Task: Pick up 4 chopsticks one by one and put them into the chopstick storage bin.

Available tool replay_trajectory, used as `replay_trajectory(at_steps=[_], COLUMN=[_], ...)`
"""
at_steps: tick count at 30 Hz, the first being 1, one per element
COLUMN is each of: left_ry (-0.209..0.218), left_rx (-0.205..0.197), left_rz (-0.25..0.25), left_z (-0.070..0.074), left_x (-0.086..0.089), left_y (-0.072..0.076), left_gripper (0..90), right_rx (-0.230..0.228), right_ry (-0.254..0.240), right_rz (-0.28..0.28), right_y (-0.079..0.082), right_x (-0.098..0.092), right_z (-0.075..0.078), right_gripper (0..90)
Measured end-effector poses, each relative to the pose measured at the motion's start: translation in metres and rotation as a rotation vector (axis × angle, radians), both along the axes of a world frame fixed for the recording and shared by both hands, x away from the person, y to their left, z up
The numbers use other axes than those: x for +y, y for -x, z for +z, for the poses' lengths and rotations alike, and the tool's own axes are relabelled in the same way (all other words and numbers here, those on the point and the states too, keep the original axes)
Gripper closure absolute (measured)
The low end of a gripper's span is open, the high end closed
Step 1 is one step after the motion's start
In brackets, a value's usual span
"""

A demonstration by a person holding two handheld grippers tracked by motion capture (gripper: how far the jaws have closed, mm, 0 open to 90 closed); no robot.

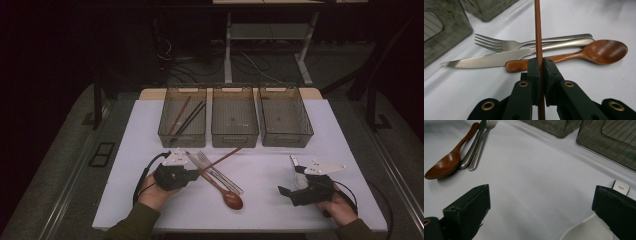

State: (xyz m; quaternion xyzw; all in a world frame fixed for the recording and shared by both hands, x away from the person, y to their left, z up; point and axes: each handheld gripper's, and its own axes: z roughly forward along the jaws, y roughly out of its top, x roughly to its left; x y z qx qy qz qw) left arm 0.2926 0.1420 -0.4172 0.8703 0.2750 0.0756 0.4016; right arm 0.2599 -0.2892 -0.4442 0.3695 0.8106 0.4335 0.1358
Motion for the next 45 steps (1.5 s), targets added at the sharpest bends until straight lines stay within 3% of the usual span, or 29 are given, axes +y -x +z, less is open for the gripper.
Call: replay_trajectory(at_steps=[18,45], left_ry=[0.048,0.069], left_rx=[-0.019,-0.024], left_rz=[0.050,0.095], left_z=[0.012,0.029], left_x=[0.019,0.036], left_y=[-0.005,-0.029], left_gripper=[84.1,84.2], right_rx=[0.001,0.000], right_ry=[0.000,0.003], right_rz=[-0.001,0.000], right_y=[0.000,-0.001], right_x=[0.000,0.000], right_z=[0.000,-0.001], right_gripper=[1.6,1.6])
